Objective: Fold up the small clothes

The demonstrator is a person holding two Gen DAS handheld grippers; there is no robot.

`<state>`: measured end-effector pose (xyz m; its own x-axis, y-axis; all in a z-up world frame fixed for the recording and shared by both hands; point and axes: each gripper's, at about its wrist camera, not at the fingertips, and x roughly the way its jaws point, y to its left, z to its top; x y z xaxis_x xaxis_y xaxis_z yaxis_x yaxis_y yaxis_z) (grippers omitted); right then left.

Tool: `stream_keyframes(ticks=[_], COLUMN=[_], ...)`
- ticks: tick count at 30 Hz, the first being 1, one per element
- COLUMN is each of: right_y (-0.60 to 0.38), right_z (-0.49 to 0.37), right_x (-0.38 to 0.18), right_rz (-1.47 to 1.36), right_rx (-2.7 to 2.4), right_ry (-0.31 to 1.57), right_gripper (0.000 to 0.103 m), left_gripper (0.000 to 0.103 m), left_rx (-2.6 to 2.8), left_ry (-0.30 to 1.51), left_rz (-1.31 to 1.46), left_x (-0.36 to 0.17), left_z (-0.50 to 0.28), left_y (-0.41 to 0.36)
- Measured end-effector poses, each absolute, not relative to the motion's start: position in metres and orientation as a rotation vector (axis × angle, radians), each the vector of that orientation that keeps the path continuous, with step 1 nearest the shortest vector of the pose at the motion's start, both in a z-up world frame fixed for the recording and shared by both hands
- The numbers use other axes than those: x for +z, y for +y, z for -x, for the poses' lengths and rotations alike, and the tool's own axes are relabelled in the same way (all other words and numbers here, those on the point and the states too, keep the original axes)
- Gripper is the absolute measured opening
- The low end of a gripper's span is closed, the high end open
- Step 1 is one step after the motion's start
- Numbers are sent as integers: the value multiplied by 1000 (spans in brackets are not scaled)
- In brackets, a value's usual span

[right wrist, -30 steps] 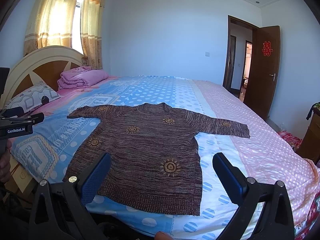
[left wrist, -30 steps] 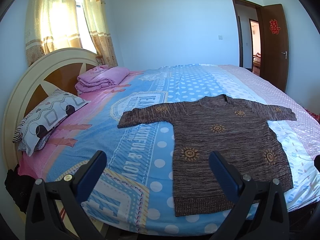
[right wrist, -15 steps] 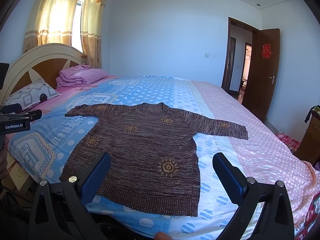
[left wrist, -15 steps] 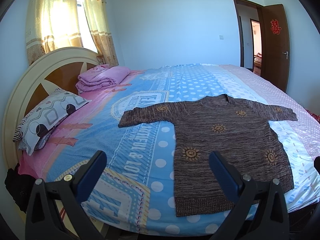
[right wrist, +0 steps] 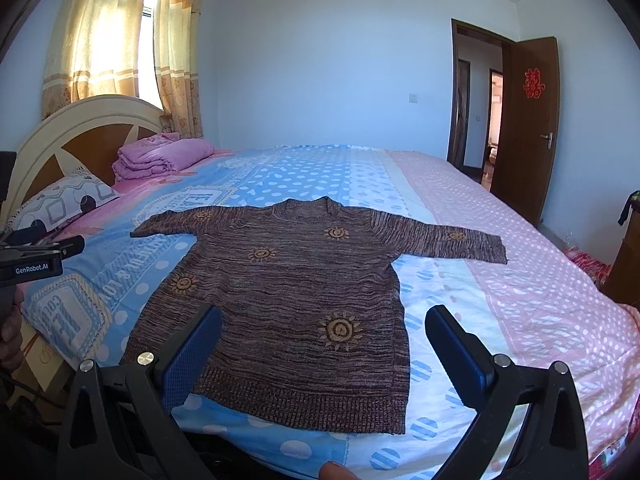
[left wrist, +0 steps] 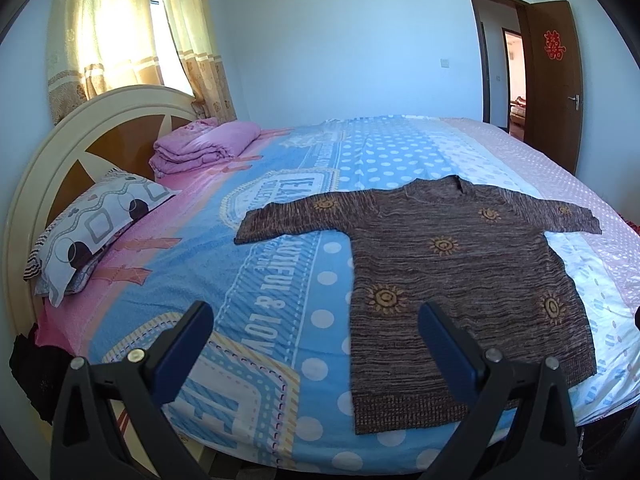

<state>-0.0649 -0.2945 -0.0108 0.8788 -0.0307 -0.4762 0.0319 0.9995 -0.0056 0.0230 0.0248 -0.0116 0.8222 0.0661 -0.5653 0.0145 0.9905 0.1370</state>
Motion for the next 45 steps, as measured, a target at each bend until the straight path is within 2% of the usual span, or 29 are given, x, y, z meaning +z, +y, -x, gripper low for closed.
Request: stream_keyframes(ticks=[9,21,25,31,35,39,45], right_y=[-328,-419,-463,-526,-569,-605,-652], right_z=[29,-57,-84,-118,-148,-172,-206], right_x=[-33,-61,-67,-72,-80,-86,-89], right_rz=[-98,-244,-300,-330,-341,-354,-388], right_rx=[-46,-156,-203,-320,-386,-443,-496], right_ry=[577,703,751,766,778,789,797], right_gripper=[102,101,88,86,80,78,62], left_gripper=[103,103,103,103,103,103,103], left_rx=[62,71,81,172,229,258,327], left_ry=[629,671,694,690,722,739,730], left_rz=[-188,-265,-282,-333,-339,-323,-328], left_x=[-32,-47,-54,-74,-91,-100,-109], left_z=[-52,-139,-170,-227,-268,-299,-338], left_y=[17,-8,-13,-14,-12,-9,-3])
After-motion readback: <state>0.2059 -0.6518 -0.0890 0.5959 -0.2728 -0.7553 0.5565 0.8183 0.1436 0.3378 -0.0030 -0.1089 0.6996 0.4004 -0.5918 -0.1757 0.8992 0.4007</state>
